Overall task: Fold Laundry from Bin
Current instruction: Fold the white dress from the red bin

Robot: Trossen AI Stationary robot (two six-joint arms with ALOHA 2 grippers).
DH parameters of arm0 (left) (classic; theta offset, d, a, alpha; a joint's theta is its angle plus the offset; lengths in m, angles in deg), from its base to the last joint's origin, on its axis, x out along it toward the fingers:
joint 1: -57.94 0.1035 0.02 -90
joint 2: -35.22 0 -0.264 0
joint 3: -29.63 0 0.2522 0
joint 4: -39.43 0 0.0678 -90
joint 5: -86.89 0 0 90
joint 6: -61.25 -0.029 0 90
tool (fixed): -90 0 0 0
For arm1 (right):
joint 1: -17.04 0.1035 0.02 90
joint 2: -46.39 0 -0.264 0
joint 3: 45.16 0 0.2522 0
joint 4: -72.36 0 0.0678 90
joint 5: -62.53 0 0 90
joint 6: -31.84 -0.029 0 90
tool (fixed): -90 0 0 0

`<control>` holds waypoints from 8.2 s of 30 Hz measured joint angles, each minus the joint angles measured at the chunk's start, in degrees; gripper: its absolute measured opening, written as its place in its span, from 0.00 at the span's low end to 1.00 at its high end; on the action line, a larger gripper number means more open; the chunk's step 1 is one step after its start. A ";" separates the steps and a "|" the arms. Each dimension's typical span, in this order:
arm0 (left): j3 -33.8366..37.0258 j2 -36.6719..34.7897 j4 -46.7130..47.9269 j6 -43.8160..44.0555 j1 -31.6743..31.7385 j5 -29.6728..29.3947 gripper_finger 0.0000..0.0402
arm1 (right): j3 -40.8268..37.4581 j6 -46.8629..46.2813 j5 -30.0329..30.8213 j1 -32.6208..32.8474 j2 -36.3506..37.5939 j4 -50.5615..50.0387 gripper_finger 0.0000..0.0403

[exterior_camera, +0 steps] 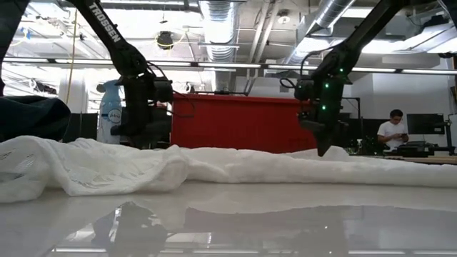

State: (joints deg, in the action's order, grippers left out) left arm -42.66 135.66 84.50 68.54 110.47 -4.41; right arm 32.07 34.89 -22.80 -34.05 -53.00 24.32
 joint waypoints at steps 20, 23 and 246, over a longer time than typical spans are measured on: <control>-20.05 -21.62 14.31 -17.15 -12.81 20.24 0.00 | 2.60 2.24 -31.56 9.35 32.93 -21.27 0.05; -20.05 -26.25 18.36 -16.10 -18.61 23.35 0.00 | 1.76 1.50 -31.53 17.06 39.37 -30.46 0.06; -13.28 -32.87 30.66 0.27 -44.32 -11.32 0.34 | -8.57 -13.55 1.81 26.55 27.12 -23.65 0.44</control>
State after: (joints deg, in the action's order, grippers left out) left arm -55.94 102.80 115.17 68.82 66.15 -15.73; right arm 23.50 21.34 -20.99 -7.50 -25.88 0.67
